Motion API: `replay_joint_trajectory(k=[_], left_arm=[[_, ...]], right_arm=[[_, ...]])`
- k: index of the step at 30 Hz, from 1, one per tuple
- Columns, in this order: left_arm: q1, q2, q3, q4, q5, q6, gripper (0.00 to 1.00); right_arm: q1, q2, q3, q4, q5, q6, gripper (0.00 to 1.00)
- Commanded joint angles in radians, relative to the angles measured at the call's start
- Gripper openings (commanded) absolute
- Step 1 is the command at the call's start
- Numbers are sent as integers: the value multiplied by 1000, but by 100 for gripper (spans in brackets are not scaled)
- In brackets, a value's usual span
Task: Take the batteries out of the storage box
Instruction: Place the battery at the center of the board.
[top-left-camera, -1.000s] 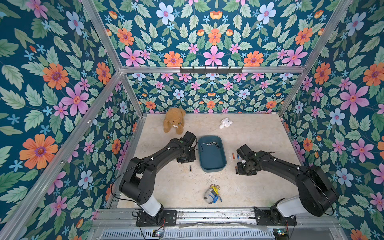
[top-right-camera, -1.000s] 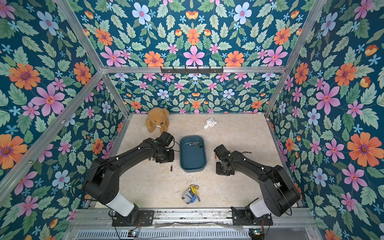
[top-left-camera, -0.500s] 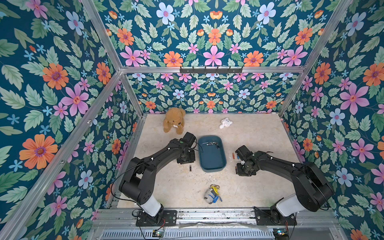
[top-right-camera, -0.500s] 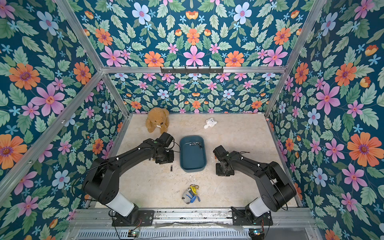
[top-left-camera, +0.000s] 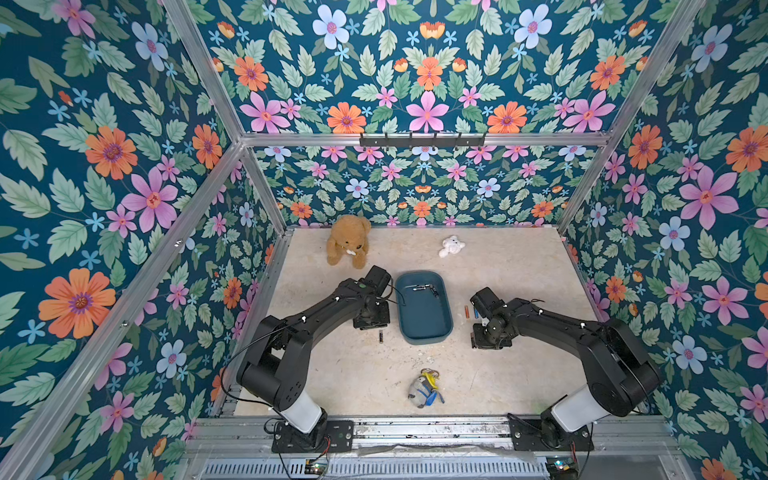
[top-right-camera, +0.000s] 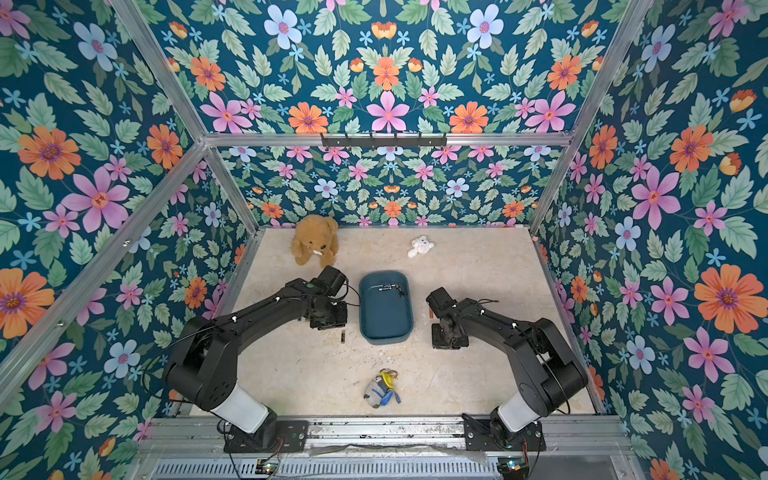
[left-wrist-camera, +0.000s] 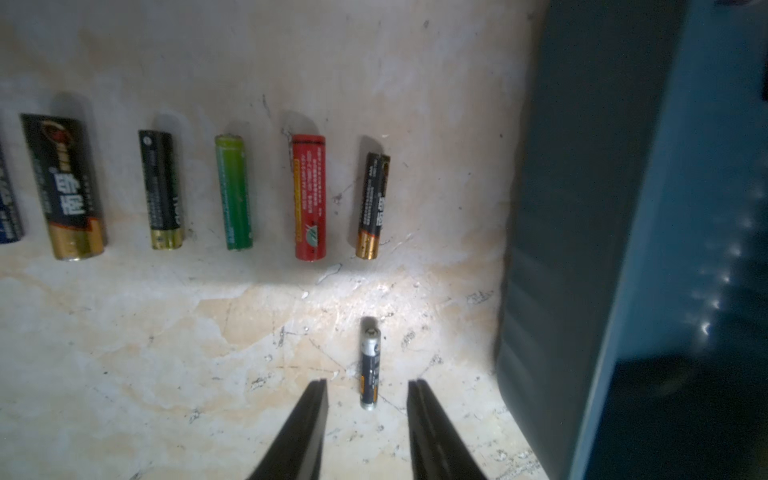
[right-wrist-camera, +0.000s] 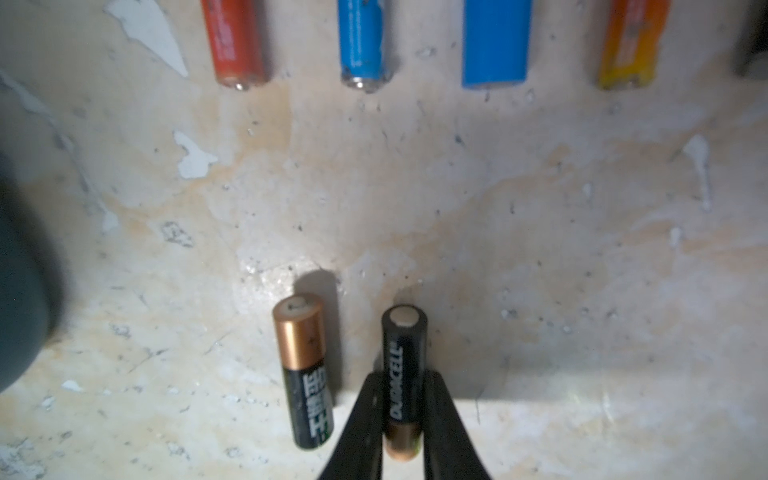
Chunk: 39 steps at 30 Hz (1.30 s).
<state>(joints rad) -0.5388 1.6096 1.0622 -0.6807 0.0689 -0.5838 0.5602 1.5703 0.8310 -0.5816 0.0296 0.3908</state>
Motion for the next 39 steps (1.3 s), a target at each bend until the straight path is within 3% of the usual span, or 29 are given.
replay_joint_trajectory(k=[1,25,35,39], left_arm=[[1,-8,-1,-6,-6,2,39],[0,-18,-4,-8,-6,3,39],[0,-20,138,-72,-24,12,43],[1,0,222,-77,-27,13,52]], right_arm=[[-4,14,2,8,32,-22,20],[-5,9,29,-15,39,-13,28],[-5,-33,108,-82,51,-12,29],[-5,-49,154,-109,61,-9,29]])
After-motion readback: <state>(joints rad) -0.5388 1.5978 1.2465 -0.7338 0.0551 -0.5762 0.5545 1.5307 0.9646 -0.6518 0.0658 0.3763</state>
